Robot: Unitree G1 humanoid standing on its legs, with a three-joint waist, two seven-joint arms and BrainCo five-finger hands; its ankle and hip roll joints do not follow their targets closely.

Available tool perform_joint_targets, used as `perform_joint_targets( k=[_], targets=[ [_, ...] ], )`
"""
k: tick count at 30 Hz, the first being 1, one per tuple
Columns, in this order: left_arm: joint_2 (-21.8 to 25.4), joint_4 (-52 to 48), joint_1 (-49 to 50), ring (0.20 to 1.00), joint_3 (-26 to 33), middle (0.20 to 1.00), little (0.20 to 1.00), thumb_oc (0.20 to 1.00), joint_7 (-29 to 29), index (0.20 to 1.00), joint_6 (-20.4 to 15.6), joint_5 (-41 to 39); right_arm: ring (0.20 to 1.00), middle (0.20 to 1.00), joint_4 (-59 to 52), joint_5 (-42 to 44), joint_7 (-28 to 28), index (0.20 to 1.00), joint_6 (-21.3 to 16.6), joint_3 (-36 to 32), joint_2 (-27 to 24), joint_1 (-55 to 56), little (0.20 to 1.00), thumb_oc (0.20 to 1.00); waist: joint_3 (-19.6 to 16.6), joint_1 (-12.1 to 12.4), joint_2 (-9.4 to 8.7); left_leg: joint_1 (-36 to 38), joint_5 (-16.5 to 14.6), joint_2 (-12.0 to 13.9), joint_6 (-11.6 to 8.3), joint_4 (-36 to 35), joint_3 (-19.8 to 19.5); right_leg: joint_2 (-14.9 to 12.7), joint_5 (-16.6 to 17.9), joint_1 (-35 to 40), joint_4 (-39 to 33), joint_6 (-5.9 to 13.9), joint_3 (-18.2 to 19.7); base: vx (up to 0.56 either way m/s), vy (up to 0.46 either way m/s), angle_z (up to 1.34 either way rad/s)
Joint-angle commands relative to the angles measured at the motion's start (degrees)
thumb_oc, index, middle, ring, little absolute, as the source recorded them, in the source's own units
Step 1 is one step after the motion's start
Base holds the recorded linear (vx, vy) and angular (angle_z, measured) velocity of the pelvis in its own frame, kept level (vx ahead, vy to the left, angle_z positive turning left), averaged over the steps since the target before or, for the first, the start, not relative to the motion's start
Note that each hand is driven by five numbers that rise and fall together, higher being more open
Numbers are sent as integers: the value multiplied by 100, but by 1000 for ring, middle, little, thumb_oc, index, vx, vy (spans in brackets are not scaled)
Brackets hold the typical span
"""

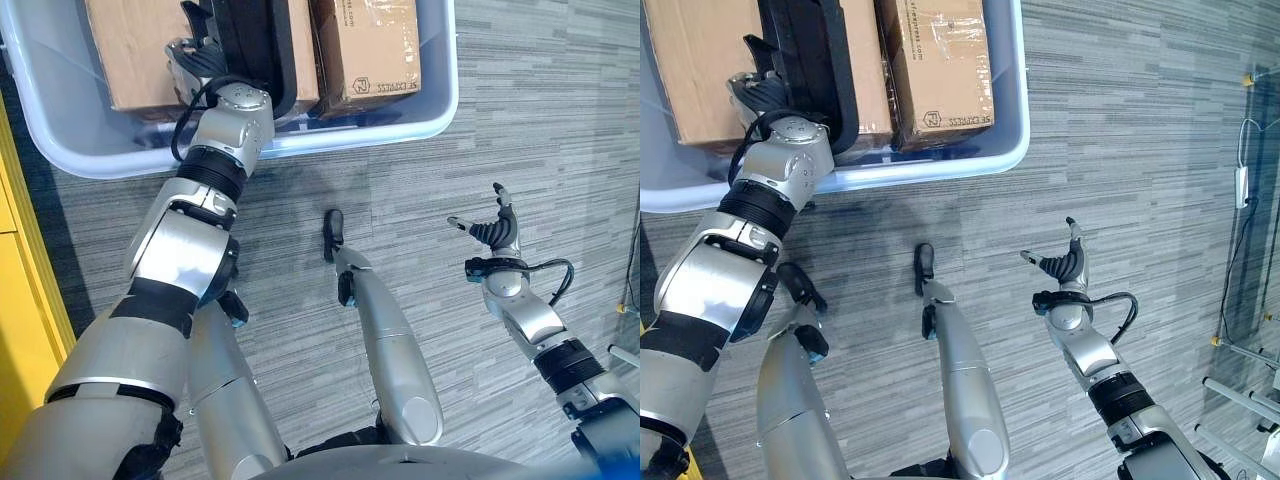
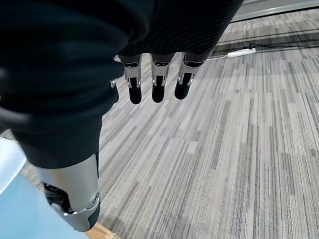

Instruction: Move parts from the plastic box to the shelf.

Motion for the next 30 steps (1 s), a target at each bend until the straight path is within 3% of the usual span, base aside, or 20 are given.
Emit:
perform_joint_targets(
  k=[1, 4, 7, 10, 14, 19, 20, 23, 24, 30],
  targets=[
    [-347, 1535, 1553, 200, 567, 200, 200, 200, -566, 200, 929, -1227, 1000, 1000, -253, 34, -180, 1000, -153, -206, -307, -49, 1000, 1000, 332, -236, -331, -146, -506, 307, -482, 996, -486, 180, 220, -170, 424, -13, -344, 6, -49, 4],
    [-320, 1632, 1577, 200, 595, 200, 200, 200, -642, 200, 905, -1016, 1000, 1000, -254, 107, -175, 1000, -188, -155, -291, -22, 1000, 1000, 332, -219, -375, -187, -520, 315, -478, 1033, -525, 192, 220, -186, 445, -21, -373, 3, -32, 1],
    [-326, 1551, 1651, 200, 585, 200, 200, 200, -746, 200, 505, -612, 1000, 1000, -320, 129, -137, 1000, -238, -133, -316, 52, 1000, 1000, 332, -212, -375, -155, -509, 308, -464, 995, -521, 200, 215, -164, 450, -36, -379, 0, 0, 0],
    [-354, 1121, 1821, 200, 512, 200, 200, 200, -708, 200, -160, -43, 1000, 1000, -482, 78, -125, 1000, -213, -170, -343, 194, 1000, 1000, 332, -207, -304, 5, -461, 276, -426, 850, -432, 199, 177, -62, 462, -55, -360, -22, 45, 0],
    [-343, -105, 2361, 200, 428, 200, 200, 200, -410, 200, -958, 1004, 1000, 1000, -620, -165, -186, 1000, -364, -339, -352, 583, 1000, 1000, 332, -70, -24, 559, -334, 168, -372, 397, -184, 76, 99, 326, 352, -50, -390, -29, 77, 3],
    [-118, -1464, 2947, 200, 560, 200, 200, 200, 16, 200, -1498, 1926, 1000, 1000, -746, -416, -126, 1000, -487, -587, -442, 1002, 1000, 1000, 332, 157, 318, 1411, -265, 62, -323, -30, 38, -85, -104, 973, 317, -32, -430, -26, 140, 4],
    [1, -1990, 3172, 200, 699, 200, 200, 200, 82, 200, -1658, 2333, 1000, 1000, -751, -567, -82, 1000, -581, -716, -446, 1151, 1000, 1000, 332, 256, 494, 1841, -250, 2, -296, -213, 114, -159, -222, 1302, 329, -19, -425, -29, 161, 8],
    [73, -2378, 3400, 200, 869, 200, 200, 200, -2, 200, -1886, 2444, 1000, 1000, -751, -703, -23, 1000, -631, -802, -424, 1240, 1000, 1000, 332, 345, 650, 2191, -224, -49, -288, -365, 151, -228, -336, 1582, 353, -12, -416, -14, 160, 8],
    [168, -2839, 3625, 200, 1038, 200, 200, 200, -117, 200, -1959, 2424, 1000, 1000, -738, -890, 51, 1000, -654, -869, -406, 1314, 1000, 1000, 332, 417, 793, 2608, -190, -128, -265, -554, 177, -304, -434, 1936, 325, -9, -416, 4, 221, 5],
    [470, -3784, 3982, 200, 1385, 200, 200, 200, -211, 200, -1946, 2341, 1000, 1000, -682, -1261, 215, 1000, -751, -932, -392, 1329, 1000, 1000, 332, 526, 1150, 3434, -79, -223, -252, -959, 117, -461, -540, 2726, 128, -47, -371, 21, 166, 5]
  ],
)
